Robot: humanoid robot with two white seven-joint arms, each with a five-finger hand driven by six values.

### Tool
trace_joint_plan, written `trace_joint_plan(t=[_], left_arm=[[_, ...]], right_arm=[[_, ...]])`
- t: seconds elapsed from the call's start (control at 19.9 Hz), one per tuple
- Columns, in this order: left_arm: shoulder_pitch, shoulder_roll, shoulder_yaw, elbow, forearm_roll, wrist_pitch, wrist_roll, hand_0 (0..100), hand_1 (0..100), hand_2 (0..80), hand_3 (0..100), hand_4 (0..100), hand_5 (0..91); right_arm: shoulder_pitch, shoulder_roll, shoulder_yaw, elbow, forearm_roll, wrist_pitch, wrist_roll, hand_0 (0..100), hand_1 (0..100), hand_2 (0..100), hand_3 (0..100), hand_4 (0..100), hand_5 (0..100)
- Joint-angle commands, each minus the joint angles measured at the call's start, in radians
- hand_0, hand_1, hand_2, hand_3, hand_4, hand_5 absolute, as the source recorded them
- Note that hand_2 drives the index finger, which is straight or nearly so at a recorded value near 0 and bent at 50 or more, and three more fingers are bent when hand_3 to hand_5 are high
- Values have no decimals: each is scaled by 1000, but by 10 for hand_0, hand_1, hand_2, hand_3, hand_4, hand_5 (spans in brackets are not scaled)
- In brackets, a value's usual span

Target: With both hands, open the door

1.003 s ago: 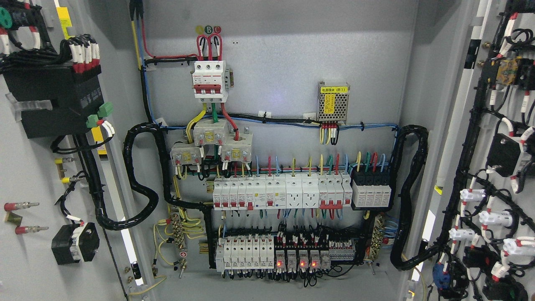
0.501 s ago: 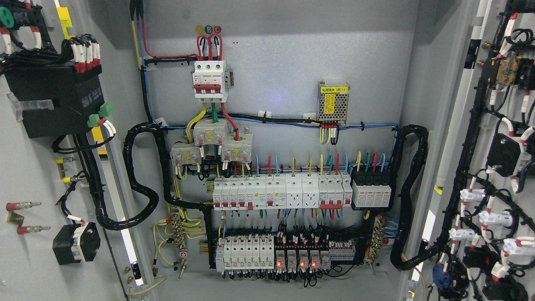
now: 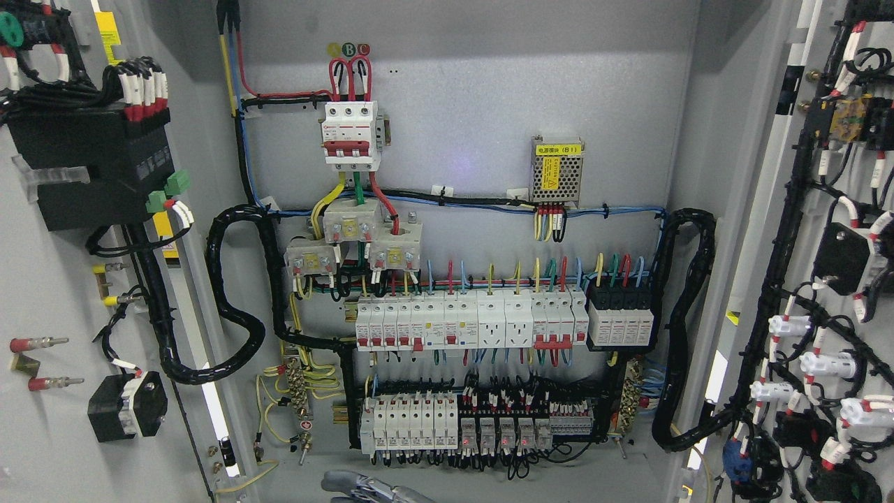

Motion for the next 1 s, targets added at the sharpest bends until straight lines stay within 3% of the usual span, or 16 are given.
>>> trace_joint_plan(t=[0.0, 0.1, 0.25, 0.4, 0.55, 0.95], left_arm=[[94, 29, 26, -563, 1, -66, 0, 120, 556, 0, 0, 0, 0], [145, 31, 22, -736, 0, -86, 0, 120, 556, 0, 0, 0, 0], [191, 33, 17, -965, -13, -82, -2, 120, 556, 0, 0, 0, 0], [215, 95, -18, -1178, -14, -80, -20, 120, 556, 0, 0, 0, 0], [238, 118, -54, -1295, -16, -83, -60, 120, 556, 0, 0, 0, 0], [242, 108, -40, -1570, -16, -118, -60, 120, 556, 0, 0, 0, 0]], right_arm=[[196, -92, -255, -282, 34, -32, -8, 0, 500, 40, 0, 0, 0], [276, -109, -295, -323, 37, -69, -10, 0, 500, 40, 0, 0, 0], [397, -116, -308, -331, 54, -174, -10, 0, 500, 40, 0, 0, 0], [523, -156, -320, -331, 59, -285, -10, 0, 500, 40, 0, 0, 0], [598, -169, -340, -331, 59, -408, -10, 0, 500, 40, 0, 0, 0], [791, -199, -456, -331, 56, -751, -8, 0, 500, 40, 0, 0, 0]])
